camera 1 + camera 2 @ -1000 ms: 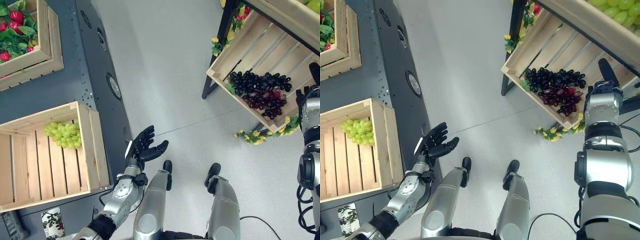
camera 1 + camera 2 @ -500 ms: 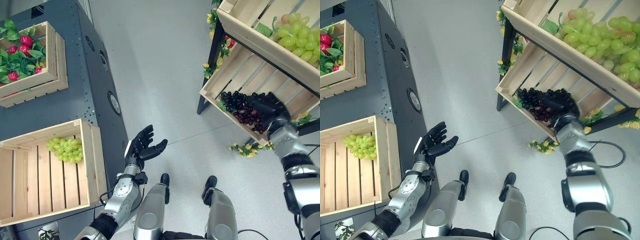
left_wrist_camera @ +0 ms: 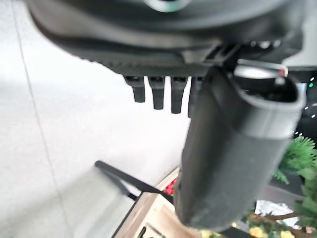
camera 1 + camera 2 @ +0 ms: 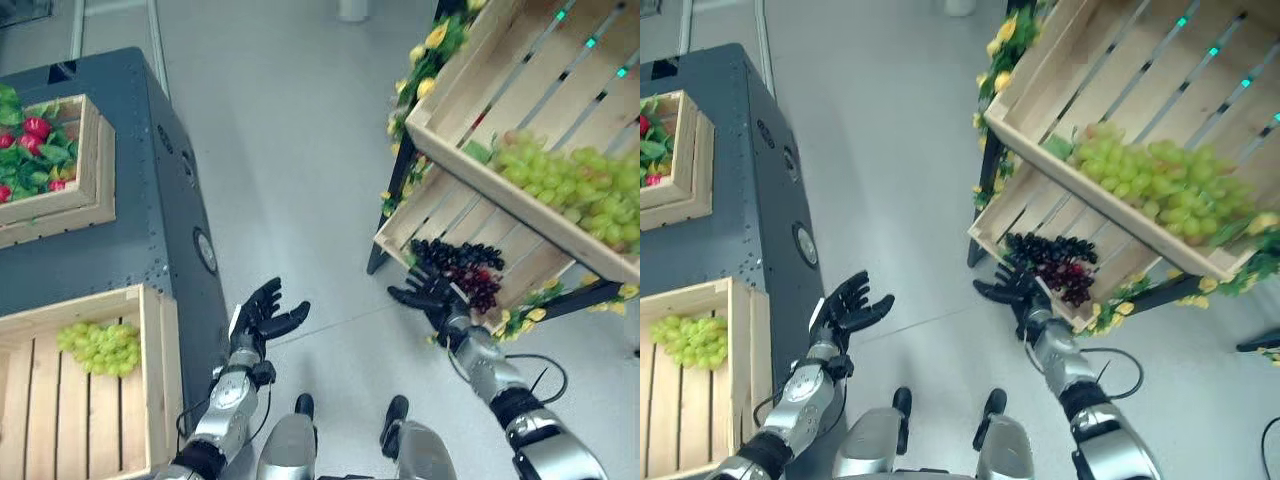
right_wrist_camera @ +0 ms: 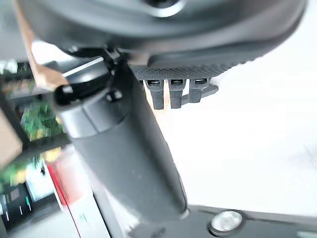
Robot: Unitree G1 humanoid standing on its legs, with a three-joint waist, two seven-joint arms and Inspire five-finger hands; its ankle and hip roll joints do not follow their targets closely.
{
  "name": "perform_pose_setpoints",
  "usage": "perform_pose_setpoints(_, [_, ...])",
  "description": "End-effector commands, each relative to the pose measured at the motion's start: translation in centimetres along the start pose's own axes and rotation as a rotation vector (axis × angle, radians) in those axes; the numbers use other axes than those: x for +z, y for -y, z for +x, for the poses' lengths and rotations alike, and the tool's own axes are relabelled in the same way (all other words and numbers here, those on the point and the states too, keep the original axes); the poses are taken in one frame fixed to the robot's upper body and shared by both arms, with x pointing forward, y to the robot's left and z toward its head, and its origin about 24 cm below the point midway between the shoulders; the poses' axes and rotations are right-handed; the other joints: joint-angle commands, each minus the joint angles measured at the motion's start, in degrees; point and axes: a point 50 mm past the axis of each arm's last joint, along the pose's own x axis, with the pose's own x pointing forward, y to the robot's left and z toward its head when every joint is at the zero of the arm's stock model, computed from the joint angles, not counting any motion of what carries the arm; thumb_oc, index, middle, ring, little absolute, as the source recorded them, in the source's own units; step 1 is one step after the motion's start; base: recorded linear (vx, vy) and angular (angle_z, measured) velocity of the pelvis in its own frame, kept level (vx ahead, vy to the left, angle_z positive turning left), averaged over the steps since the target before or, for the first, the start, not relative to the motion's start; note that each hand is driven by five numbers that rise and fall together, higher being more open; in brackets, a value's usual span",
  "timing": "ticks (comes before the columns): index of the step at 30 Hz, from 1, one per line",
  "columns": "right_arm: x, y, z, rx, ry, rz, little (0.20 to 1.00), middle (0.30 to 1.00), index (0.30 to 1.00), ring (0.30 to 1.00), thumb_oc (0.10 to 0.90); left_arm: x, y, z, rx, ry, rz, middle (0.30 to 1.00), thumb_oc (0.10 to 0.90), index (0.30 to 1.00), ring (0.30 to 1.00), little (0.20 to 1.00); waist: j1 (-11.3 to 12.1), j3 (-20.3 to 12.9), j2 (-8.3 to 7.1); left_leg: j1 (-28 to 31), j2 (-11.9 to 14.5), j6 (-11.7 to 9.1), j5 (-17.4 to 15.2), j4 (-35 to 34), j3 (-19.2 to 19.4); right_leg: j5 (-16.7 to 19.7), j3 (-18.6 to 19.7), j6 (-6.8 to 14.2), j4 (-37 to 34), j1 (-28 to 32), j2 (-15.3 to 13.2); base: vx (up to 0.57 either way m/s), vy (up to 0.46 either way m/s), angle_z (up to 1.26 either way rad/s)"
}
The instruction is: Pick up the fruits from the basket on one side to the basket on the other side
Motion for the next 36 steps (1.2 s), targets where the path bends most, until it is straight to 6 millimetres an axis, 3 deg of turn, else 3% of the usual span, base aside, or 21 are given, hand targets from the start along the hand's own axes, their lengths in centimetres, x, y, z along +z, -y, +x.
perform_pose_setpoints(1, [2.0,-1.2,-0.5,0.058,0.185,-0.034,0.900,0.900,0.900,0.900,0.800,0.5,1.3,-0.6,-0.062,0.085,-0.008,0.900,0.800,0.900,0.900,0.900,-0.5,-6.4,1.00,0.3,0.4,0.2,4.7,-4.0,2.4,1.3,2.7,-2.2,-1.2,4.7,0.2,0.07,0.008,-0.01])
perform_pose_setpoints(9, [-2.6,-2.8,-2.6,0.120,0.069,0.028,0.900,0.900,0.900,0.900,0.800,-1.3,0.8,-1.8,-0.039,0.032,-0.028,0.900,0.800,0.900,0.900,0.900,-1.2,-10.1,0.71,3.3,0.5,-0.3,6.3,-10.5,2.4,3.5,3.0,-1.3,-7.1,6.8,1.0,0.03,0.007,-0.03])
perform_pose_setpoints(16, [-5.0,-3.8,-3.7,0.158,-0.023,0.102,0.900,0.900,0.900,0.900,0.800,-1.3,1.2,-1.7,-0.003,0.044,-0.065,0.900,0.800,0.900,0.900,0.900,-1.9,-10.6,0.49,4.1,0.4,-0.4,7.5,-13.7,1.9,4.6,2.9,-0.8,-9.4,7.2,1.3,0.00,0.000,0.00])
perform_pose_setpoints(26, [-4.9,-6.4,-4.4,0.282,-0.021,0.134,0.900,0.900,0.900,0.900,0.800,1.5,2.5,-1.2,-0.080,0.190,0.041,0.900,0.800,0.900,0.900,0.900,-0.7,-8.7,0.52,1.1,-0.9,0.3,6.9,-11.0,0.2,4.6,2.1,0.1,-7.4,5.3,-1.0,-0.03,0.091,0.08])
perform_pose_setpoints(29, [-4.3,-7.1,-4.2,0.297,0.006,0.155,0.900,0.900,0.900,0.900,0.800,2.2,2.7,-1.2,-0.137,0.215,0.083,0.900,0.800,0.900,0.900,0.900,0.9,-7.8,0.72,0.1,-2.5,1.7,6.5,-10.1,-1.4,4.6,1.4,0.6,-4.7,4.8,-2.8,-0.02,0.126,0.25])
perform_pose_setpoints(32, [-4.3,-7.2,-4.3,0.284,0.012,0.178,0.900,0.900,0.900,0.900,0.800,2.3,2.7,-1.7,-0.182,0.229,0.130,0.900,0.800,0.900,0.900,0.900,1.6,-7.2,1.33,-0.4,-4.4,3.5,6.7,-9.8,-2.6,8.2,2.3,0.8,4.9,1.9,-5.4,0.03,0.179,0.36])
perform_pose_setpoints(33, [-4.4,-6.9,-4.6,0.269,0.011,0.186,0.900,0.900,0.900,0.900,0.800,2.0,2.5,-2.0,-0.205,0.224,0.149,0.900,0.800,0.900,0.900,0.900,1.4,-6.8,2.60,0.1,-5.0,4.3,7.0,-10.3,-4.1,9.4,4.0,0.3,12.6,-1.2,-5.3,0.12,0.228,0.32])
perform_pose_setpoints(35, [-4.6,-6.7,-4.7,0.259,0.009,0.189,0.900,0.900,0.900,0.900,0.800,1.8,2.4,-2.1,-0.214,0.213,0.153,0.900,0.800,0.900,0.900,0.900,1.1,-6.7,3.15,0.4,-5.3,4.5,7.3,-10.7,-4.8,9.3,5.1,0.0,15.7,-2.4,-4.5,0.13,0.108,0.41])
perform_pose_setpoints(36, [-4.9,-6.1,-5.2,0.223,-0.002,0.207,0.900,0.900,0.900,0.900,0.800,1.4,2.1,-2.4,-0.236,0.183,0.168,0.900,0.800,0.900,0.900,0.900,-0.2,-6.6,3.97,1.6,-5.9,4.7,7.9,-12.0,-7.3,8.8,8.1,-1.1,17.4,-4.0,-1.9,0.11,0.015,0.63])
